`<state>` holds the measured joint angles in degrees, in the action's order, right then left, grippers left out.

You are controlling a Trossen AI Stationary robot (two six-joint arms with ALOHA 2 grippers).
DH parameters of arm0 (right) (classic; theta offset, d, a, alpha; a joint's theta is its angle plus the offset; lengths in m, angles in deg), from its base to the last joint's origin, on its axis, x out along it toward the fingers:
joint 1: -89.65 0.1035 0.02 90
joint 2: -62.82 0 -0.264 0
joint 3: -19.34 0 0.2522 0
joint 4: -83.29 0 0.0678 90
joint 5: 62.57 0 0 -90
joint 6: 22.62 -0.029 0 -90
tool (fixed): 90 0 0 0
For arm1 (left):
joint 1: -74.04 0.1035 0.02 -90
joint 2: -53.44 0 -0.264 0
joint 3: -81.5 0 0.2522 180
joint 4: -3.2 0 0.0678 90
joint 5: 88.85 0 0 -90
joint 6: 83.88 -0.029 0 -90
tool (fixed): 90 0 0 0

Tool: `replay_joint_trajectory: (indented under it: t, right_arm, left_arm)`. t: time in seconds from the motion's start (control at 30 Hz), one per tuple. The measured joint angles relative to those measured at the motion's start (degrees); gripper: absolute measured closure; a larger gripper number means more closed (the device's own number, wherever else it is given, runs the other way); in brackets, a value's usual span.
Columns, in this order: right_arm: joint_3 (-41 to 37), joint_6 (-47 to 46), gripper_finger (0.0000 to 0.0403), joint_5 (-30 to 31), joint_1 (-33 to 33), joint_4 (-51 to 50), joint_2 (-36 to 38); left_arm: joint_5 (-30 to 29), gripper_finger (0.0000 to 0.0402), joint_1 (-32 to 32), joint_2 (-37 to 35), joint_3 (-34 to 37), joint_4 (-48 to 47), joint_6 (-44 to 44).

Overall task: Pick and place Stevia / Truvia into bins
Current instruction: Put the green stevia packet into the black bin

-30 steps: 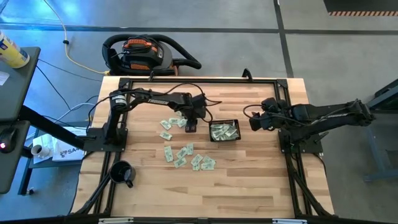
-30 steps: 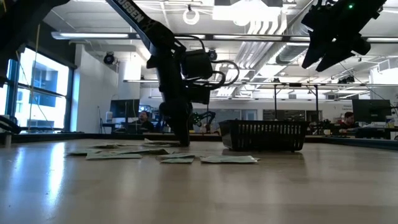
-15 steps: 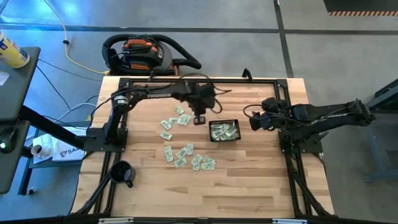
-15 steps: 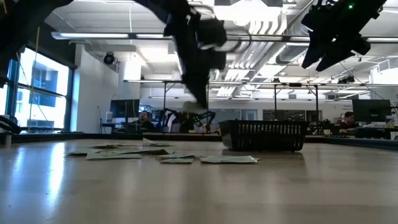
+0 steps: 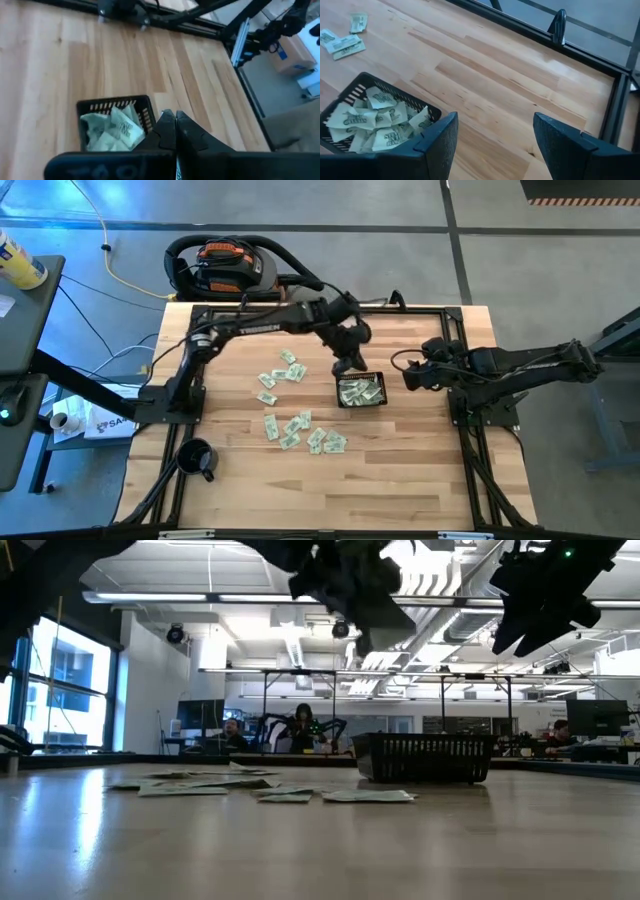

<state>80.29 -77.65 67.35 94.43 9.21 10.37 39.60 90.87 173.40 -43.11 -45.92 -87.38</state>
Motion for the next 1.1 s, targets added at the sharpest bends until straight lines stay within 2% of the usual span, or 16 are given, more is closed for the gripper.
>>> replay_joint_trajectory:
  t: [0.13, 0.27, 0.4, 0.53, 0.67, 0.8, 0.93, 1.1]
  right_arm:
    - [0.0, 0.0, 0.0153, -0.2, 0.0, -0.8, 0.0]
    - [0.0, 0.2, 0.0153, -0.5, 0.0, -1.4, 0.0]
    - [0.0, 0.2, 0.0153, -0.7, 0.0, -1.9, 0.0]
    - [0.0, 0.6, 0.0153, -0.4, 0.0, -2.1, 0.0]
    - [0.0, 1.5, 0.0153, 0.1, 0.0, -2.4, 0.0]
    - [0.0, 1.5, 0.0153, 0.2, 0.0, -2.9, 0.0]
    - [0.0, 1.5, 0.0153, 0.7, 0.0, -2.9, 0.0]
    - [0.0, 1.5, 0.0153, 1.8, 0.0, -2.8, 0.0]
  left_arm:
    - [-1.0, 0.0365, -2.5, 5.1, 0.0, 4.5, 1.1]
    - [-13.2, 0.0347, -5.0, 9.7, 0.0, 5.3, 0.3]
    - [-27.3, 0.0322, -6.7, 10.7, 0.1, 4.8, -1.9]
    - [-29.4, 0.0284, -7.7, 10.5, -0.3, 5.4, -5.1]
    - [-28.3, 0.0236, -7.6, 10.5, -4.9, -2.1, -2.7]
    - [-30.4, 0.0201, -6.7, 10.4, -11.7, -17.6, -3.2]
    - [-30.2, 0.0194, -4.5, 10.3, -18.7, -30.5, -6.4]
    - [-31.9, 0.0212, 0.6, 10.3, -18.7, -42.9, -5.2]
